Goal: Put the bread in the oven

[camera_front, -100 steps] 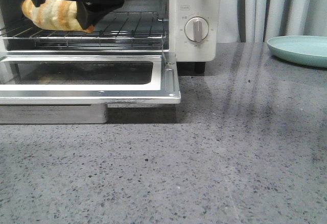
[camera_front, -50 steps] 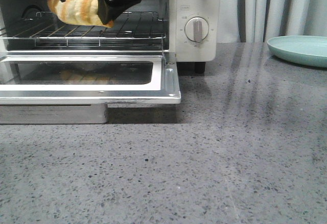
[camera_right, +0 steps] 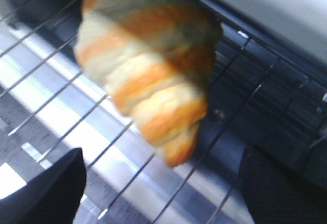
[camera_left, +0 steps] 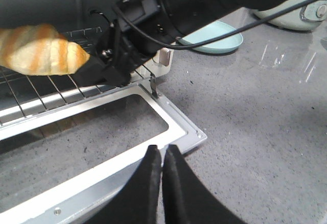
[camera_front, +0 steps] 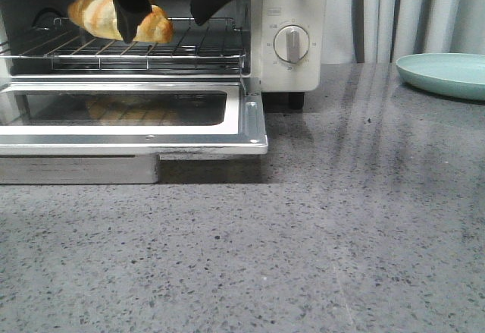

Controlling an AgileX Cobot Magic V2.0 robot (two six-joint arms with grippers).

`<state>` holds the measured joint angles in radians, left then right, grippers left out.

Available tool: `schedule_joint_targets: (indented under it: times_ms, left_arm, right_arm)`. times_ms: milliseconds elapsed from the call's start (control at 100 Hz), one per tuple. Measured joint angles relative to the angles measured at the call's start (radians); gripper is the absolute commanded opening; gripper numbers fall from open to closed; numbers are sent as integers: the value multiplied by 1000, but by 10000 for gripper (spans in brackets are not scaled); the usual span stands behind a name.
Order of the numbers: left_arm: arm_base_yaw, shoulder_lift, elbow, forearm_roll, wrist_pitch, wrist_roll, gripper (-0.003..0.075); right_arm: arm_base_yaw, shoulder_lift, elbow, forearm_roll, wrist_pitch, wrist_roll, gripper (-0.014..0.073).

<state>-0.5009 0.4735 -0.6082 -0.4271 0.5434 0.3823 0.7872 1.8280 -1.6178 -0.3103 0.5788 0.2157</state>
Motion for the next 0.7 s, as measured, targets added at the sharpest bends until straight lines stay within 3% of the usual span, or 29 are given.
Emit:
schedule_joint_targets:
  times_ms: [130,340,490,700]
  left_arm:
    - [0,0,0,4,-42,0,-22]
    - [0,-2,16,14,-155,0,-22]
    - [4,-21,84,14,-283,0,-22]
    - [25,-60,190,14,-390,0,-21]
  right_arm:
    - [69,-54,0,2,70,0,299]
    - [175,-192,109,-43,74,0,-79]
    - [181,-411,332,-93,13,0,-67]
    - [175,-926,716,-243,-22,0,-67]
